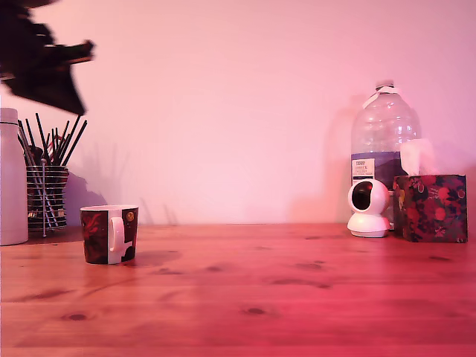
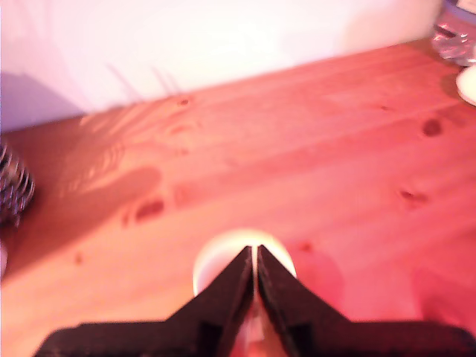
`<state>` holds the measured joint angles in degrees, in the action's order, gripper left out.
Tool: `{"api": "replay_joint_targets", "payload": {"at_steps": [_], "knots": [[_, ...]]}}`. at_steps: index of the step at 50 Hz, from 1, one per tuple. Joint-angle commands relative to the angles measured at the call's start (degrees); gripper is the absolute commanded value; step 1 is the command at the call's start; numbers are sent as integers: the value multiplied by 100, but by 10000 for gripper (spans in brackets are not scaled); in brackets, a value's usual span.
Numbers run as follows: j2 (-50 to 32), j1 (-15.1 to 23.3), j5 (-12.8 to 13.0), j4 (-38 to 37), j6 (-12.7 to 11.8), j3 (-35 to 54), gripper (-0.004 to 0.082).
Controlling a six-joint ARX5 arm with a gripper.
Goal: Pick up the coffee capsules from the table one by one and drop them inside the nearest coffee cup
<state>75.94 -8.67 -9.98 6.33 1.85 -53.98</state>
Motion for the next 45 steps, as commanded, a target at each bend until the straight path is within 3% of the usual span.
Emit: {"api": "replay_joint_targets", "payload": {"at_steps": [1,23,34,45], "knots": [[-289,81,-4,-136,-149,409,-24],[-2542,127,79,-509,-750,2673,-24],[-3591,127,83,-505,-802,3392,-24],[-4260,127,81,-444,-809,3469,-24]]}}
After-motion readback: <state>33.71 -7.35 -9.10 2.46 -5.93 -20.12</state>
